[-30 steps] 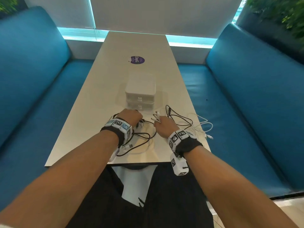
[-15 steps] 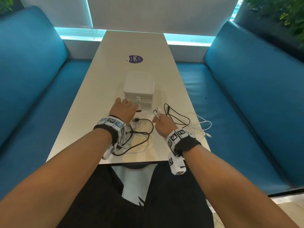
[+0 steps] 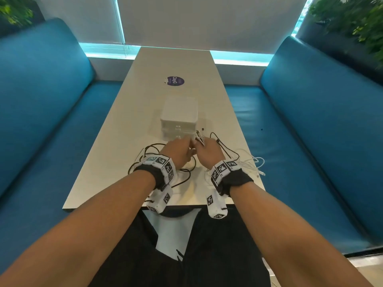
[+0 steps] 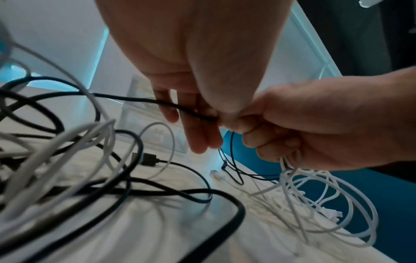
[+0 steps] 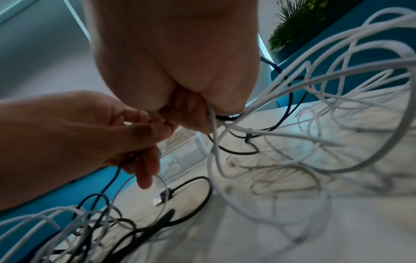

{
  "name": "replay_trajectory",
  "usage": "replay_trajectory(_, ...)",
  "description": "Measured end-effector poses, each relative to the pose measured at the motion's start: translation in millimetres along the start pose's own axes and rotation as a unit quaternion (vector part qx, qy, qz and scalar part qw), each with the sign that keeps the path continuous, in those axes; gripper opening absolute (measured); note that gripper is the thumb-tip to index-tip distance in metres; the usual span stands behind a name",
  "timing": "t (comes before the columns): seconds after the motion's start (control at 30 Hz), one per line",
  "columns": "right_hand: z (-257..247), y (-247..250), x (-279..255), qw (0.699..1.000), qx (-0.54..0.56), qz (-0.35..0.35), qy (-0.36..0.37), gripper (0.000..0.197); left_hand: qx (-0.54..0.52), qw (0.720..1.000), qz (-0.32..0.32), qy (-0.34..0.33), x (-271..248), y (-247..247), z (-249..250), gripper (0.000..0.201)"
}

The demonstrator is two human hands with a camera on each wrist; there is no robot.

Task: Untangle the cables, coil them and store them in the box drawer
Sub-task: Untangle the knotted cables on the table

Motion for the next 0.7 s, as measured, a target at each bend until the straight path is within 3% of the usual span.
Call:
replay_trajectory(0.13, 8, 9, -1, 1.0, -0.022, 0.017, -0.008, 0.037, 0.091, 0.994, -0.042, -0.029, -5, -5, -11, 0.013)
replay_trajectory(0.3, -4, 8, -6, 0.999, -0.001, -0.022, 0.028, 0.036, -0.043, 0.998, -0.017, -0.051, -14, -5, -7, 0.023)
replay_trajectory(0.5, 17, 16, -2, 0.976, -0.21, -0.032, 0.045, 0.034, 0.104, 0.993, -0.043, -0.026, -16, 3, -24, 0.029)
replay_trajectory(0.7, 6, 20, -8, 0.995, -0.065, -0.071, 0.023, 0.027, 0.163, 0.984, -0.071, -0.033, -22, 4, -19, 0.025)
Point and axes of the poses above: each hand's wrist, its own x-axis towards the middle knuckle, its own y-axis out of the back of the hand, z = x × y, the point moved 1 cm from there along x, towards the middle knuckle, and after that the axes turned 9 degrees about z, right-handed, at the moved point
